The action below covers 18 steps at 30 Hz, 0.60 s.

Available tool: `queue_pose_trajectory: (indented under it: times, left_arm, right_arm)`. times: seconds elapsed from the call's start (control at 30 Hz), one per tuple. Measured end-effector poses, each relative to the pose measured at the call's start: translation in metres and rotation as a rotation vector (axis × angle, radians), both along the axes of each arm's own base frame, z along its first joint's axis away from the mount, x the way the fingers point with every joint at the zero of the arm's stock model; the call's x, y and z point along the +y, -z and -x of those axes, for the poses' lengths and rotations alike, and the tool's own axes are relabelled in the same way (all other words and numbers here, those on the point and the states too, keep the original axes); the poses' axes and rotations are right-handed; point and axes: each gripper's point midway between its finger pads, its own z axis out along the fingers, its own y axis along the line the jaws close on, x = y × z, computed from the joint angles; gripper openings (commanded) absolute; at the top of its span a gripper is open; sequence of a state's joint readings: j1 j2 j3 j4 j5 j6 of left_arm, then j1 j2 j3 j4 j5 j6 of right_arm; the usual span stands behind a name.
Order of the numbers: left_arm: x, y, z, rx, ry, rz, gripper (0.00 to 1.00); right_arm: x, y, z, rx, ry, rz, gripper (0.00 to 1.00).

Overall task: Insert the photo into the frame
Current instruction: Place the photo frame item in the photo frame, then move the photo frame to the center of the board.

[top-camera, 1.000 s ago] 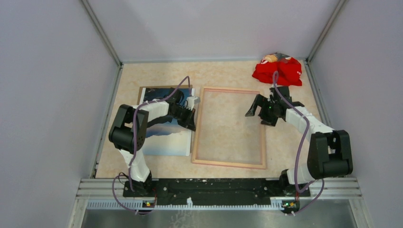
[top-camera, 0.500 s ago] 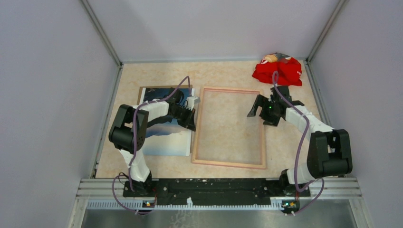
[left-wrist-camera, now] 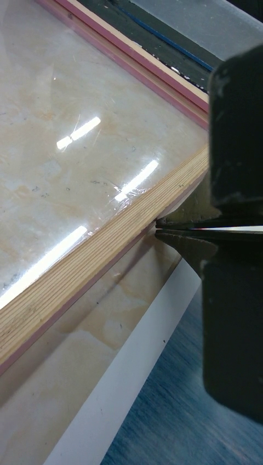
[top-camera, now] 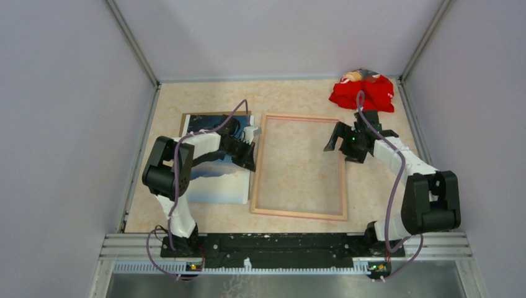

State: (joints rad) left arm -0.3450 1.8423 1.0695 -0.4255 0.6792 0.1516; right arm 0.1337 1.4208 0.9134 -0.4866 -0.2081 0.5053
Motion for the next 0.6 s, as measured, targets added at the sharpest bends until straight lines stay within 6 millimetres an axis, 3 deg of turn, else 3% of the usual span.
queue_pose_trajectory:
  times: [0.23,0.33,0.43,0.5,0.6]
  left_arm:
    - [-0.011,-0.001,-0.001,0.000,0.027,0.009,0.02]
    - [-0.015,-0.007,-0.008,-0.014,0.027,0.009,0.06]
    - [-0.013,-0.022,-0.024,-0.043,0.014,0.010,0.20]
    - [-0.004,-0.036,-0.040,-0.063,-0.014,0.010,0.37]
    - [0.033,-0.063,-0.075,-0.136,-0.106,-0.009,0.57]
  right_arm:
    - [0.006,-0.024,0.001,-0.063,-0.007,-0.034,0.98]
    - [0.019,-0.033,0.005,-0.086,-0.032,-0.046,0.98]
    - [0.047,-0.035,0.013,-0.090,-0.091,-0.063,0.98]
    - [0.068,-0.037,0.020,-0.086,-0.134,-0.073,0.97]
    - [0.102,-0.047,0.019,-0.100,-0.189,-0.093,0.97]
